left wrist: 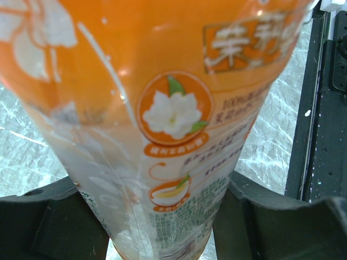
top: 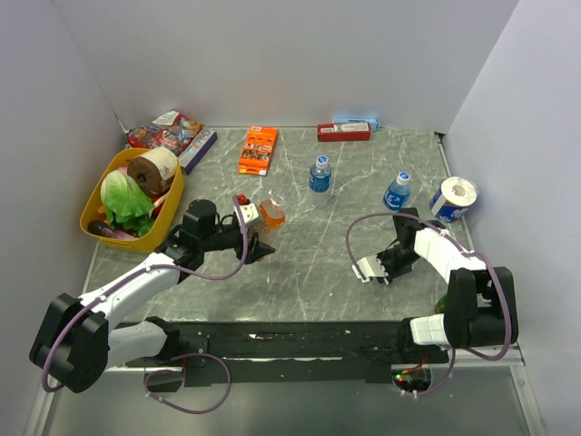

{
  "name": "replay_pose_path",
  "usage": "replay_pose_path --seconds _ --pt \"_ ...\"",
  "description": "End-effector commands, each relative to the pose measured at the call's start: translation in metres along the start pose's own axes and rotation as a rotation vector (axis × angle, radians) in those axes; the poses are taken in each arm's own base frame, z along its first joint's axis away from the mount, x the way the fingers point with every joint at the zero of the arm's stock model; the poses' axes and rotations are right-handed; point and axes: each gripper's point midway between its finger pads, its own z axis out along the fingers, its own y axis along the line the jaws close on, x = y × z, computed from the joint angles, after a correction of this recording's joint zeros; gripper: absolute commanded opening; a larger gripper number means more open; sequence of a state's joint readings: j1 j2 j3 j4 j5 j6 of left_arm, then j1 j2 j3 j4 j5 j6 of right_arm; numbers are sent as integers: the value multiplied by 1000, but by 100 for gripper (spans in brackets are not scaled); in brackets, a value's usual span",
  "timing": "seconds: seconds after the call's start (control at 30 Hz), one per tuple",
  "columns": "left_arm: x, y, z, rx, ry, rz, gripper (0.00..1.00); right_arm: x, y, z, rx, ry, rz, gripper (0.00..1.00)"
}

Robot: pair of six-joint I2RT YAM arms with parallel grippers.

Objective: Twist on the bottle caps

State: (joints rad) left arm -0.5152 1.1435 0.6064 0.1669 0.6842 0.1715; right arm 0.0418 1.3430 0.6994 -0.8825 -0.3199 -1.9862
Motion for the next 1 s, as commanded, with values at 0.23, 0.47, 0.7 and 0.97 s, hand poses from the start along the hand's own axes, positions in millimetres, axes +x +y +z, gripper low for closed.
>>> replay_pose_path --seconds 0.23,0.47,0.7,0.97 --pt "-26 1 3 16 -63 56 55 -3 -11 -6 -6 -24 90 24" --pt "-24 1 1 11 -54 61 55 -13 -3 3 -16 -30 76 26" --pt "-26 2 1 11 -55 65 56 -12 1 10 -12 -10 83 28" --pt "-27 4 1 0 -54 72 56 -13 -17 2 31 17 167 5"
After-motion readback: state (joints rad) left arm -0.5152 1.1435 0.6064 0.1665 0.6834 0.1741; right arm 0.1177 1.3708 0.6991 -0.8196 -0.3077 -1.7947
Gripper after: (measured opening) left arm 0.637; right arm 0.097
